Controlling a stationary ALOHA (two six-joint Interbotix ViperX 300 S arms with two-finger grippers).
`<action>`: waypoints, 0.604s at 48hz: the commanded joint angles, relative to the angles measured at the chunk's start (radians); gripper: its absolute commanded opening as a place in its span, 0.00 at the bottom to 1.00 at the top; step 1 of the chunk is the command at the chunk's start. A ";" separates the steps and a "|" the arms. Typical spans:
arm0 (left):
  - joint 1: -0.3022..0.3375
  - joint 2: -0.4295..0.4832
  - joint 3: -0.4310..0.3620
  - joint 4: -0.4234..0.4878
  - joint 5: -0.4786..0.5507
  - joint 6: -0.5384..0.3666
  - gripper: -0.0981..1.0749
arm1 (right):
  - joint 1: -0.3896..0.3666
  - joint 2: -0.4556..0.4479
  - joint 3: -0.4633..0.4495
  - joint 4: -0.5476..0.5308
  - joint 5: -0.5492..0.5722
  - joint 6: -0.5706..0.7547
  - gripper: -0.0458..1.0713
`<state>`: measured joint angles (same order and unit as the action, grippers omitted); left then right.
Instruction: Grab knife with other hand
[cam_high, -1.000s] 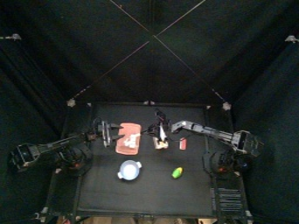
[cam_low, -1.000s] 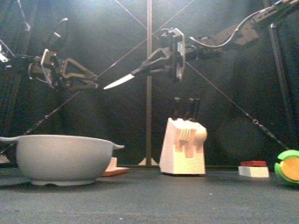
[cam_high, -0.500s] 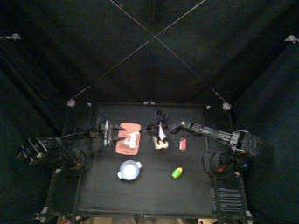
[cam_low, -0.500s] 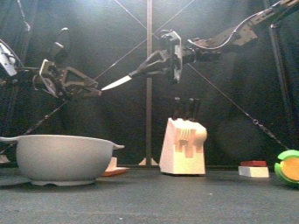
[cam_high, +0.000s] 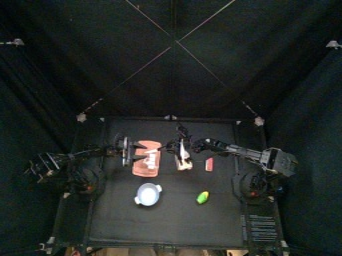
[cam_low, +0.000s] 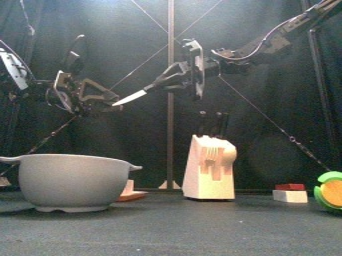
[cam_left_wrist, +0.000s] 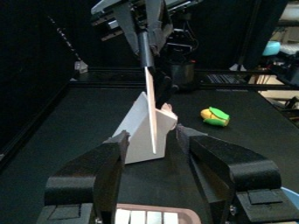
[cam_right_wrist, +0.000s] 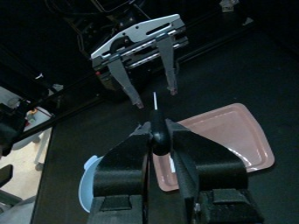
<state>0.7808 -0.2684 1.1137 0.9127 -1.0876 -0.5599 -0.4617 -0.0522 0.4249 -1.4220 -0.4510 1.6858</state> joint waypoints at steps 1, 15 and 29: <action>-0.008 0.003 -0.015 -0.032 -0.009 -0.005 0.78 | -0.006 -0.017 -0.023 0.006 0.006 -0.003 0.53; -0.031 0.049 -0.025 -0.064 -0.009 -0.006 0.66 | -0.006 -0.017 -0.025 0.006 0.017 -0.003 0.53; -0.026 0.077 -0.032 -0.063 -0.043 -0.006 0.66 | -0.006 -0.015 -0.020 0.006 0.017 -0.003 0.53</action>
<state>0.7517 -0.1917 1.1045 0.8514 -1.1060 -0.5660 -0.4633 -0.0522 0.4249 -1.4205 -0.4310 1.6843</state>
